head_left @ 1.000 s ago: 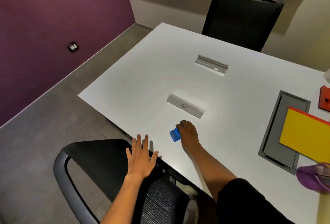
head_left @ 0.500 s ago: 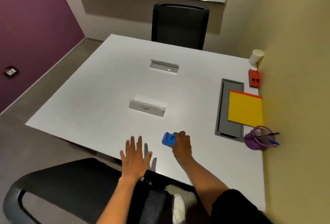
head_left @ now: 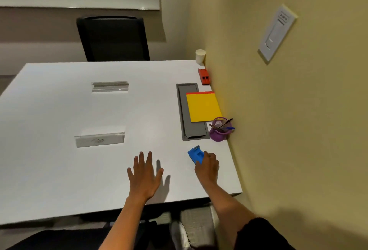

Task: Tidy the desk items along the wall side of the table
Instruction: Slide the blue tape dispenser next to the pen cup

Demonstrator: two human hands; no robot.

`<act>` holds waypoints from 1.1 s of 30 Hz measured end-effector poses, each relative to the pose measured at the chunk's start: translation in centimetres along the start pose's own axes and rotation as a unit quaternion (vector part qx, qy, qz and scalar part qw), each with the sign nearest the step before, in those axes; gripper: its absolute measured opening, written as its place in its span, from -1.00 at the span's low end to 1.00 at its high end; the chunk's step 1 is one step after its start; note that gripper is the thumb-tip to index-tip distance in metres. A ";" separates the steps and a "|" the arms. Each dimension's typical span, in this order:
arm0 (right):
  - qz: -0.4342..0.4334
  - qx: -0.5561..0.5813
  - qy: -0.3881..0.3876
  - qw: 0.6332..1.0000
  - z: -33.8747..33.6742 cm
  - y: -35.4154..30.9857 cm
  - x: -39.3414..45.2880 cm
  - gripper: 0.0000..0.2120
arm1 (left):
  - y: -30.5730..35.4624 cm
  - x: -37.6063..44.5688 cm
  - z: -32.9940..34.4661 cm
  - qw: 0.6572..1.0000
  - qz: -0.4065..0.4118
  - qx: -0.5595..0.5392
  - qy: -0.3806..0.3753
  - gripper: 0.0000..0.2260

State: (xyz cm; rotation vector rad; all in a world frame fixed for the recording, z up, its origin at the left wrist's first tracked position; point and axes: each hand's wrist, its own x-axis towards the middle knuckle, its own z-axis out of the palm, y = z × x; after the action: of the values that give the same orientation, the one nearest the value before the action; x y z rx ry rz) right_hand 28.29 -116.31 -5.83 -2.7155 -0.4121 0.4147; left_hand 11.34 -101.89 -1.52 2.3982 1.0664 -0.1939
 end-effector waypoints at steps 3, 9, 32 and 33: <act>0.046 0.013 0.026 0.999 -1.1 2.1 0.8 -0.53 | 1.6 0.9 0.9 1.000 0.025 0.012 -0.013 -0.33; 0.114 0.032 0.062 0.991 -2.3 5.4 2.3 -0.54 | 4.5 2.5 2.8 0.997 0.063 0.031 -0.036 -0.32; 0.193 0.038 0.097 0.976 -1.3 6.6 5.0 -0.55 | 5.3 3.7 5.3 0.996 0.050 0.042 -0.055 -0.32; 0.196 0.035 0.094 0.975 -1.2 6.6 5.0 -0.54 | 5.2 3.6 5.3 0.996 0.049 0.041 -0.055 -0.32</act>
State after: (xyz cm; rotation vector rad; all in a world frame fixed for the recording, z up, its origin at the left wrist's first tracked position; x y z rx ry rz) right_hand 34.77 -120.87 -8.43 -2.7307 0.1923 0.2607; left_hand 18.01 -105.14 -5.24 2.4750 0.9059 -0.3379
